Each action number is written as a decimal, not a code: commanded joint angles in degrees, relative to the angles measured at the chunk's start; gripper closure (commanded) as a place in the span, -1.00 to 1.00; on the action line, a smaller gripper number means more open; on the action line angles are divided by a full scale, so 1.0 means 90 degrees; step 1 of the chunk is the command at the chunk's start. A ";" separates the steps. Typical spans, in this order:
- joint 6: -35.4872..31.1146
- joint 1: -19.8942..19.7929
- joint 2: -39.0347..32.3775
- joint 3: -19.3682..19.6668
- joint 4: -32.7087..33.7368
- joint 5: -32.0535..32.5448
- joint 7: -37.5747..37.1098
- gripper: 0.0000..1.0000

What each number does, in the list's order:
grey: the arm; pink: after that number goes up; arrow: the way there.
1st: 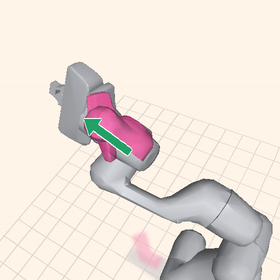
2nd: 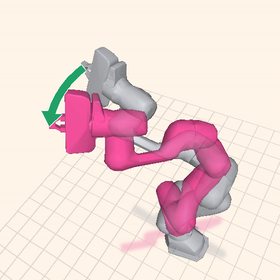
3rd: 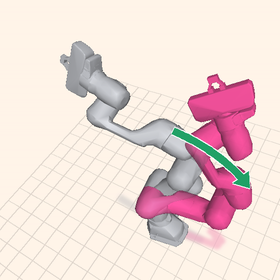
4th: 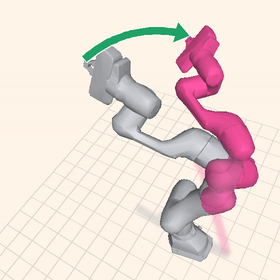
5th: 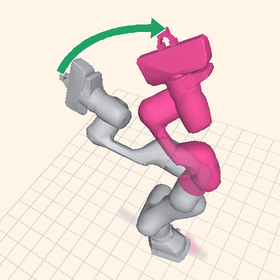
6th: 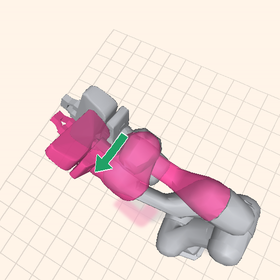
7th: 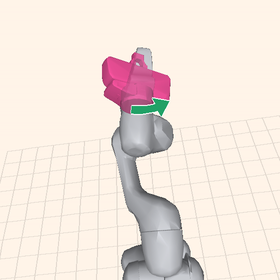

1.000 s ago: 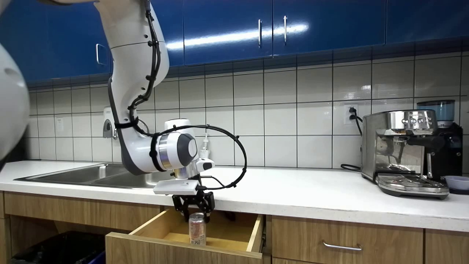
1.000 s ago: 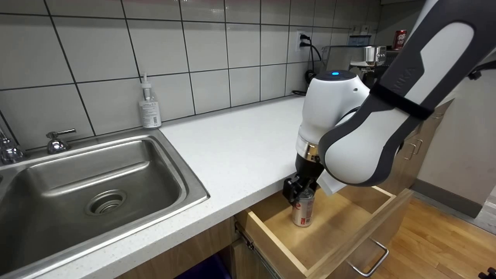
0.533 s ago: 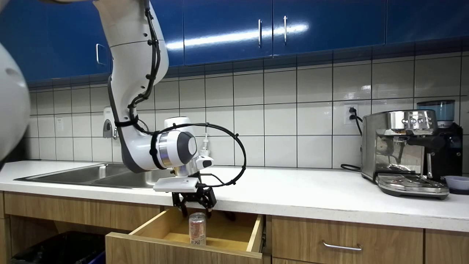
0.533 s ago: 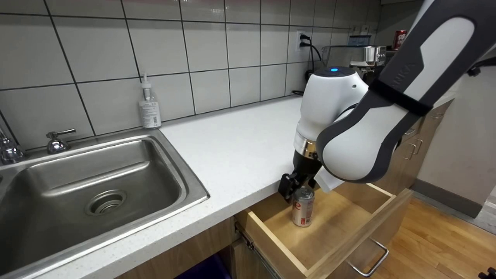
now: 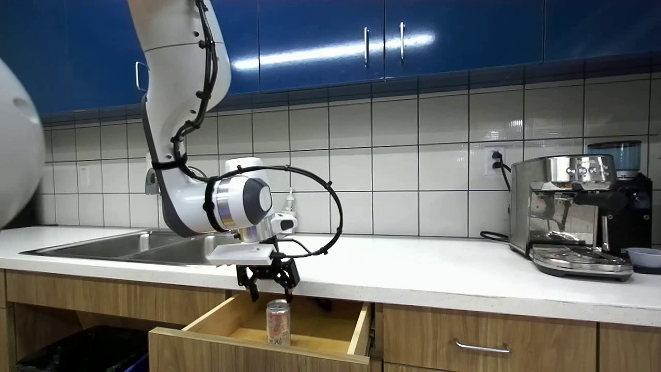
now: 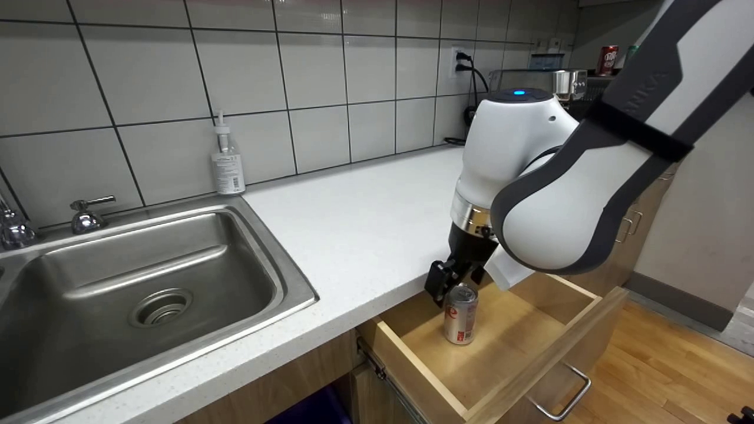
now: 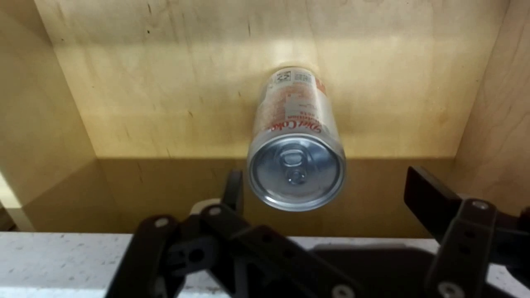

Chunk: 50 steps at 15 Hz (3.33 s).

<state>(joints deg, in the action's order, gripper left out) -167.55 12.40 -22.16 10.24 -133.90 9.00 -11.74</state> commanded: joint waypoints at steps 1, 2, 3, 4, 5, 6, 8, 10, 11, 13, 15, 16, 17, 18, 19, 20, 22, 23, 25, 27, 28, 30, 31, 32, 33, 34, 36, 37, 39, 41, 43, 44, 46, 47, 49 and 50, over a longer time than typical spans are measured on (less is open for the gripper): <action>0.0050 0.0039 0.0626 0.0034 -0.0564 0.0120 -0.0093 -1.00; 0.0074 0.0039 0.0723 0.0044 -0.0655 0.0145 -0.0102 -1.00; 0.0125 0.0024 0.0827 0.0043 -0.0733 0.0174 -0.0083 -1.00; 0.0017 -0.0087 0.0377 -0.0074 -0.0377 0.0069 -0.0033 -1.00; 0.0019 -0.0094 0.0433 -0.0080 -0.0427 0.0073 -0.0035 -1.00; 0.0018 -0.0094 0.0427 -0.0079 -0.0427 0.0073 -0.0035 -1.00; 0.0018 -0.0088 0.0386 -0.0074 -0.0417 0.0070 -0.0034 -1.00; 0.0018 -0.0086 0.0371 -0.0073 -0.0415 0.0069 -0.0033 -1.00; 0.0018 -0.0086 0.0370 -0.0073 -0.0415 0.0069 -0.0033 -1.00; -0.0006 -0.0007 0.0411 0.0036 -0.0438 0.0173 -0.0107 -1.00; -0.0022 -0.0169 0.0605 -0.0187 -0.0639 0.0009 0.0120 -1.00; -0.0057 -0.0178 0.0666 -0.0216 -0.0723 0.0001 0.0141 -1.00; -0.0109 -0.0194 0.0742 -0.0262 -0.0844 -0.0015 0.0162 -1.00; -0.0112 -0.0208 0.0792 -0.0308 -0.0927 -0.0050 0.0150 -1.00; -0.0202 -0.0163 0.0839 -0.0291 -0.1044 -0.0019 0.0086 -1.00; -0.0240 -0.0167 0.0899 -0.0325 -0.1150 -0.0028 0.0095 -1.00; -0.0326 -0.0127 0.1060 -0.0305 -0.1376 0.0027 0.0075 -1.00; -0.0364 -0.0104 0.1153 -0.0267 -0.1489 0.0065 0.0045 -1.00; -0.0383 -0.0146 0.1361 -0.0277 -0.1699 0.0055 0.0078 -1.00; -0.0341 -0.0442 0.1599 -0.0652 -0.1932 -0.0266 0.0478 -1.00; -0.0310 -0.0524 0.1686 -0.0757 -0.2021 -0.0365 0.0608 -1.00; -0.0256 -0.0692 0.1864 -0.0989 -0.2195 -0.0611 0.0851 -1.00; -0.0216 -0.0799 0.1957 -0.1143 -0.2281 -0.0816 0.1035 -1.00; -0.0159 -0.0816 0.2023 -0.1159 -0.2317 -0.0858 0.1050 -1.00; -0.0133 -0.0903 0.2094 -0.1272 -0.2378 -0.1047 0.1230 -1.00; -0.0076 -0.0938 0.2171 -0.1314 -0.2420 -0.1143 0.1315 -1.00; 0.0088 -0.1040 0.2301 -0.1452 -0.2479 -0.1495 0.1675 -1.00; 0.0209 -0.1068 0.2374 -0.1492 -0.2498 -0.1679 0.1876 -1.00; 0.0513 -0.1077 0.2536 -0.1508 -0.2532 -0.1984 0.2230 -1.00; 0.0814 -0.1030 0.2672 -0.1464 -0.2562 -0.2136 0.2458 -1.00; 0.1069 -0.0971 0.2778 -0.1419 -0.2603 -0.2205 0.2612 -1.00; 0.1180 -0.0952 0.2828 -0.1398 -0.2623 -0.2217 0.2660 -1.00; 0.1387 -0.0919 0.2935 -0.1377 -0.2682 -0.2223 0.2744 -1.00; 0.1457 -0.0917 0.2983 -0.1366 -0.2711 -0.2105 0.2688 -1.00; 0.1257 -0.0916 0.2654 -0.1357 -0.2541 -0.2032 0.2478 -1.00; 0.1270 -0.0914 0.2665 -0.1356 -0.2552 -0.2032 0.2477 -1.00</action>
<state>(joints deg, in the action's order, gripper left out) -156.24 4.51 1.77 -1.61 -156.90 -9.32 10.62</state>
